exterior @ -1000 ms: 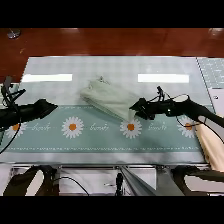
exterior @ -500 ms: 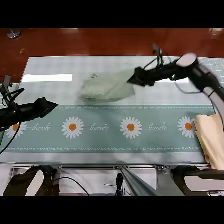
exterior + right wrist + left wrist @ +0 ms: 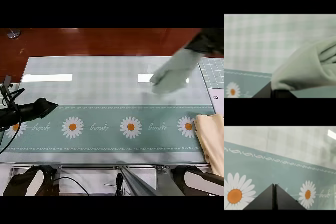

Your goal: Fold the shirts.

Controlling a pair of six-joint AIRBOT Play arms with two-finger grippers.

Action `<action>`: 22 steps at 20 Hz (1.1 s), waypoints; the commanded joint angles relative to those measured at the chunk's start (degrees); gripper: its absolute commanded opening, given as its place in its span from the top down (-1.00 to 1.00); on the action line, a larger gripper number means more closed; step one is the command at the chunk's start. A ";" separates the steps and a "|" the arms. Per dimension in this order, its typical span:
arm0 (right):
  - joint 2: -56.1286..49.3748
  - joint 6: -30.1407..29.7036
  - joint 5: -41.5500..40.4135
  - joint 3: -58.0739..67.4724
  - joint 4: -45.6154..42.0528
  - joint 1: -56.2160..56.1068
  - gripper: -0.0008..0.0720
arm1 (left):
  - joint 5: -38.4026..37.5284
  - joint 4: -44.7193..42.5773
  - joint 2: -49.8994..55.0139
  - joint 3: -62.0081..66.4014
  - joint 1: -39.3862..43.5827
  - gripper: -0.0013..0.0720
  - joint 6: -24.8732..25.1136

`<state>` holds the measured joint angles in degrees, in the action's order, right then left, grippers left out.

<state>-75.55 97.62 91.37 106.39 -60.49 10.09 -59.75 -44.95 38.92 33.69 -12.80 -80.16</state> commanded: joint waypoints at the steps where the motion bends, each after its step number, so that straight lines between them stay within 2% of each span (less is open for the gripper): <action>1: 5.38 2.43 13.81 1.22 -9.49 11.37 0.93 | -0.74 -0.02 0.00 -0.04 -0.02 0.86 0.00; 5: 14.69 -0.09 15.13 -8.15 -13.90 26.84 0.93 | -0.68 -0.02 0.00 -0.04 -0.04 0.86 0.02; 6: 17.70 -1.53 15.13 -12.37 -17.25 30.38 0.93 | -0.68 -0.02 0.00 -0.04 -0.02 0.86 0.00; 9: 27.17 -4.57 15.04 -25.40 -35.06 41.62 0.93 | -0.66 -0.02 0.00 -0.04 -0.02 0.86 0.00; 10: 29.51 -2.97 14.97 -28.46 -38.56 45.35 0.93 | -0.44 -0.02 0.00 -0.04 -0.02 0.86 0.02; 12: 33.35 -0.96 14.36 -33.40 -39.21 52.02 0.93 | -0.15 -0.02 0.02 -0.04 -0.02 0.86 0.00; 13: 34.62 1.14 13.64 -35.26 -39.85 54.07 0.50 | 0.17 -0.02 0.13 -0.04 -0.02 0.86 0.00; 14: 34.95 2.14 13.27 -36.39 -40.00 55.01 -0.49 | 0.28 -0.02 0.20 -0.04 0.09 0.86 0.02; 15: 34.47 1.73 12.79 -36.57 -38.56 55.08 -0.76 | 0.35 -0.02 0.46 -0.02 0.48 0.86 0.02; 17: 33.07 1.29 7.93 -35.95 -29.97 55.08 -0.75 | -0.66 0.00 1.33 0.00 1.68 0.86 0.22; 19: 31.17 3.91 -2.89 -34.23 -13.60 55.08 -0.68 | 0.92 0.02 3.15 0.83 2.23 0.86 2.60; 20: 29.90 3.69 -8.63 -33.66 -2.19 55.08 -0.28 | 0.61 0.02 4.70 2.86 2.08 0.86 3.80; 21: 28.37 -1.44 -13.66 -33.48 11.82 54.88 0.56 | -0.85 0.02 6.56 6.23 1.99 0.86 4.74; 22: 26.67 -7.61 -18.58 -33.48 23.96 52.70 0.93 | -1.90 0.09 8.68 10.36 2.01 0.86 4.70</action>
<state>-45.89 98.00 87.79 72.53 -68.71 64.05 -59.99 -44.97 43.75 37.95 -11.00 -77.65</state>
